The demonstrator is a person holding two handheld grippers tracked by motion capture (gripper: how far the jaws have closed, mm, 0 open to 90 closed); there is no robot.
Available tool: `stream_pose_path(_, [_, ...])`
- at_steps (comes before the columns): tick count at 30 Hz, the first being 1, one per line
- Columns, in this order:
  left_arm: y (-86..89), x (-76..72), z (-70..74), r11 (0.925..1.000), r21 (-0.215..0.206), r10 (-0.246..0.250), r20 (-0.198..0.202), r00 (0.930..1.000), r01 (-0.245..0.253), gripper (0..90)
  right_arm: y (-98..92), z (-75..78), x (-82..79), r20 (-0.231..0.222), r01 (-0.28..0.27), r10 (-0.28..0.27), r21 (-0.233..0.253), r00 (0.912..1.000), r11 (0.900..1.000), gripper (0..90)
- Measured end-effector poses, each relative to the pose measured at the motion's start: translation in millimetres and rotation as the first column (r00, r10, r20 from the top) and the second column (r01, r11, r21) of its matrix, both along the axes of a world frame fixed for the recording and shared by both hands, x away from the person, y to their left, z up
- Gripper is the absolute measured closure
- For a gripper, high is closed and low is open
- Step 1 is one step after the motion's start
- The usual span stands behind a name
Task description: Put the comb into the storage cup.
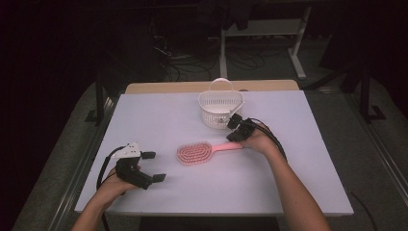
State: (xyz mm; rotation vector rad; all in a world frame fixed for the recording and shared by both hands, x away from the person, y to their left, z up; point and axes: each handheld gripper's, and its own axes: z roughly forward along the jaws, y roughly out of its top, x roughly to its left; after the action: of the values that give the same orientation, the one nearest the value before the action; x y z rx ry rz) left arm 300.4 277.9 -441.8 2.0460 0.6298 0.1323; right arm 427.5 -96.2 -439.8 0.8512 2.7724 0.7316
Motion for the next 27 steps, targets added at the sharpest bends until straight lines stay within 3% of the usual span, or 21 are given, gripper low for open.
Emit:
stream_pose_path(12, [-0.8,0.0,-0.6,1.0,0.002,-0.002,-0.002,1.0,0.002,0.2,-16.1,-0.1,-12.1,-0.019,-0.003,0.004,0.014,0.9998,1.0,89.0])
stream_pose_path(27, [-1.9,-0.8,-0.5,1.0,0.003,-0.004,-0.003,1.0,0.004,0.2,-28.4,0.1,-40.4,-0.03,-0.038,0.04,0.053,0.9988,0.998,89.0])
